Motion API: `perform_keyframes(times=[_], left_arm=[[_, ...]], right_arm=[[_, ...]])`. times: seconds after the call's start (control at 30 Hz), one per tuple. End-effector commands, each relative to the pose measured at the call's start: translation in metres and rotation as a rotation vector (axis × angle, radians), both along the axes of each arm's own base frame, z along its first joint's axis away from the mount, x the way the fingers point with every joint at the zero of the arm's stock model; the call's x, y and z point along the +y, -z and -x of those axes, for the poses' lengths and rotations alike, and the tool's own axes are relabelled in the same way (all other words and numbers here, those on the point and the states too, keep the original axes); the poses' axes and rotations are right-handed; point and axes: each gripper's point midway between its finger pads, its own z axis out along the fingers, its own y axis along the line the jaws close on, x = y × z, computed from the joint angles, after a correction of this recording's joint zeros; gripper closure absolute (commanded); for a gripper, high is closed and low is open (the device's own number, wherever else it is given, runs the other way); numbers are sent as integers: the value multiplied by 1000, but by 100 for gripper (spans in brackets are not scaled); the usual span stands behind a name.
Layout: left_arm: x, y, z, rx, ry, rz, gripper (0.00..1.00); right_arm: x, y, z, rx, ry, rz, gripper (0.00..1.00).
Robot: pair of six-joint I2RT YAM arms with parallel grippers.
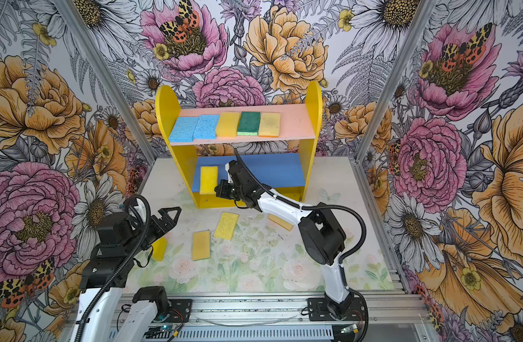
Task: Place and organize the cleaning sponges onto the shelf
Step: 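Carry the bright yellow sponge onto the blue lower shelf with the right gripper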
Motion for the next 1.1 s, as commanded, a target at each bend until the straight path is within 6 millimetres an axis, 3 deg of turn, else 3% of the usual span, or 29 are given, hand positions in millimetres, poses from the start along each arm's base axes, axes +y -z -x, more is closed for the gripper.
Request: perform_keyframes(times=[0.0, 0.43, 0.7, 1.07], left_arm=[[13, 8, 5, 22, -48, -77, 1], [9, 12, 5, 30, -30, -85, 1], [7, 12, 6, 28, -24, -84, 1], [5, 12, 5, 33, -14, -82, 1]], right_arm=[[12, -10, -17, -44, 22, -24, 100], [46, 6, -35, -23, 2, -56, 100], [57, 3, -37, -40, -5, -67, 68], [43, -6, -34, -81, 14, -38, 51]])
